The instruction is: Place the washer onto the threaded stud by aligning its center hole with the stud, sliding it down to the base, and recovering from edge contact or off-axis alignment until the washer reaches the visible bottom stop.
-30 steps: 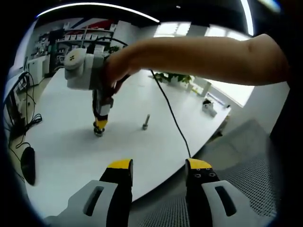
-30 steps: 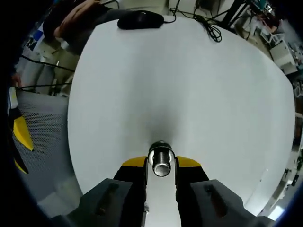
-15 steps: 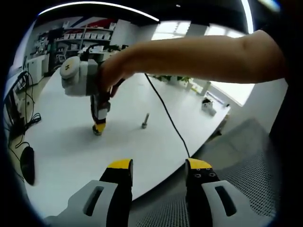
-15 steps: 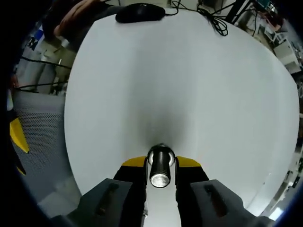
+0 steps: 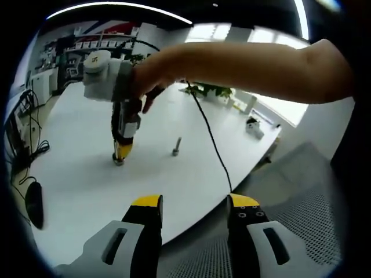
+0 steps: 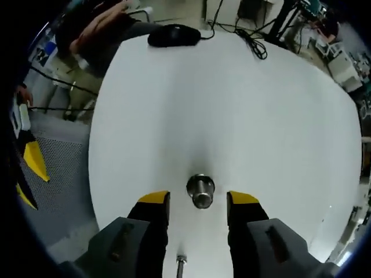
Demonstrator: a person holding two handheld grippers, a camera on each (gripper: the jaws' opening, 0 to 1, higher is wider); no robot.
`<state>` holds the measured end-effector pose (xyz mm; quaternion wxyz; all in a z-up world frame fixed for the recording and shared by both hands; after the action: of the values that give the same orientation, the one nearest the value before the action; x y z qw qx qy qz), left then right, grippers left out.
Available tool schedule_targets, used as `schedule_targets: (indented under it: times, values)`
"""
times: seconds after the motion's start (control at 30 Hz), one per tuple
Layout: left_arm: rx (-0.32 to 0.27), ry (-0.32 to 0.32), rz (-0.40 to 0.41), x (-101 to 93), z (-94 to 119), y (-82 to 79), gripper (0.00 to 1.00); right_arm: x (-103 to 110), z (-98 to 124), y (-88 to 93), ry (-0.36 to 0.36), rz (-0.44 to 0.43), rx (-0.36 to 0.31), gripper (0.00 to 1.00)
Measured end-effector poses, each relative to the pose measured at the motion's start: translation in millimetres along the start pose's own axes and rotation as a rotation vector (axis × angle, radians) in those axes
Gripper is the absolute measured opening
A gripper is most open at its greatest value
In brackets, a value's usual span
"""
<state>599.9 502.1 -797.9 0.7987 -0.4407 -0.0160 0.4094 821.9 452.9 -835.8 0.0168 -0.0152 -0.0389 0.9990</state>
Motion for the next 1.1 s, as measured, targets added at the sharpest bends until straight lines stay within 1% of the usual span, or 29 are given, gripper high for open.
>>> schedule_targets:
  times: [0.07, 0.2, 0.27, 0.37, 0.43, 0.47, 0.53, 0.57, 0.6, 0.63, 0.7, 0.77, 0.8, 0.83, 0.87, 0.97, 1.0, 1.03, 1.07, 1.1]
  values:
    - [-0.006, -0.006, 0.0, 0.1, 0.7, 0.0, 0.42, 4.1, 12.7, 7.4, 0.0, -0.037, -0.042, 0.4]
    - [-0.012, -0.018, 0.006, 0.8, 1.7, 0.8, 0.42, 7.3, 46.3, 30.8, 0.045, -0.142, -0.157, 0.4]
    - [-0.033, -0.037, 0.013, 2.8, 3.8, -0.6, 0.42, 9.9, 59.7, 42.4, 0.057, -0.183, -0.199, 0.38]
    - [-0.067, -0.059, 0.035, 4.4, 7.1, -2.0, 0.42, 14.4, 87.0, 65.9, 0.117, -0.249, -0.293, 0.38]
    - [-0.079, -0.069, 0.037, 3.1, 6.6, -3.2, 0.42, 17.3, 100.4, 79.8, 0.143, -0.288, -0.336, 0.38]
    - [-0.079, -0.073, 0.037, 1.9, 5.8, -3.9, 0.42, 20.1, 109.3, 90.0, 0.158, -0.313, -0.368, 0.38]
    - [-0.078, -0.08, 0.022, -0.1, 4.5, -4.9, 0.42, 26.3, 123.5, 107.8, 0.193, -0.326, -0.402, 0.38]
    - [-0.078, -0.086, 0.018, 0.5, 5.1, -4.6, 0.41, 28.9, 127.9, 115.4, 0.202, -0.33, -0.407, 0.38]
    - [-0.08, -0.101, 0.019, 2.6, 6.3, -4.1, 0.41, 33.8, 134.2, 127.5, 0.21, -0.342, -0.412, 0.38]
    - [-0.093, -0.119, 0.034, 5.3, 9.1, -3.2, 0.41, 39.3, 138.3, 133.9, 0.219, -0.347, -0.415, 0.38]
    - [-0.132, -0.132, 0.05, 7.6, 13.8, -2.6, 0.41, 49.1, 147.5, 151.8, 0.239, -0.361, -0.435, 0.38]
    - [-0.144, -0.152, 0.069, 9.0, 16.9, -0.8, 0.41, 57.7, 153.9, 165.8, 0.251, -0.372, -0.457, 0.39]
    - [-0.161, -0.163, 0.065, 8.0, 18.6, -1.9, 0.4, 63.0, 158.0, 175.2, 0.269, -0.395, -0.485, 0.39]
    - [-0.193, -0.176, 0.046, 7.1, 20.1, -4.6, 0.39, 67.1, 160.4, 181.9, 0.279, -0.41, -0.503, 0.39]
    - [-0.202, -0.188, 0.048, 5.3, 21.6, -4.4, 0.38, 73.1, 162.9, 192.3, 0.29, -0.43, -0.526, 0.4]
    - [-0.203, -0.195, 0.061, 5.1, 22.6, -1.3, 0.38, 88.3, 166.6, 215.6, 0.307, -0.472, -0.582, 0.41]
    - [-0.217, -0.193, 0.066, 4.6, 23.1, -1.5, 0.38, 95.6, 167.6, 226.3, 0.309, -0.503, -0.609, 0.41]
    - [-0.227, -0.195, 0.062, 3.8, 23.9, -2.1, 0.38, 100.3, 168.1, 233.9, 0.307, -0.52, -0.623, 0.41]
    - [-0.236, -0.201, 0.054, 3.5, 24.6, -3.2, 0.37, 108.1, 169.1, 245.8, 0.311, -0.537, -0.639, 0.41]
    - [-0.247, -0.217, 0.038, 4.1, 26.3, -4.6, 0.37, 111.5, 169.9, 254.0, 0.319, -0.561, -0.66, 0.41]
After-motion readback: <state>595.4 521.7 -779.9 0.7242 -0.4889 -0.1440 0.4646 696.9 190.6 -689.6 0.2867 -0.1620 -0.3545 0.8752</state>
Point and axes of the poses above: the point that each gripper's makers call its tool centre point, and the gripper's own axes: z roughly backward along the fingers, x roughly to its left, y roughly out of its underside, the point moved 8 cm from there along z, roughly backward along the fingers, and after that the axes turned 7 degrees about x, right-handed, at the moved point
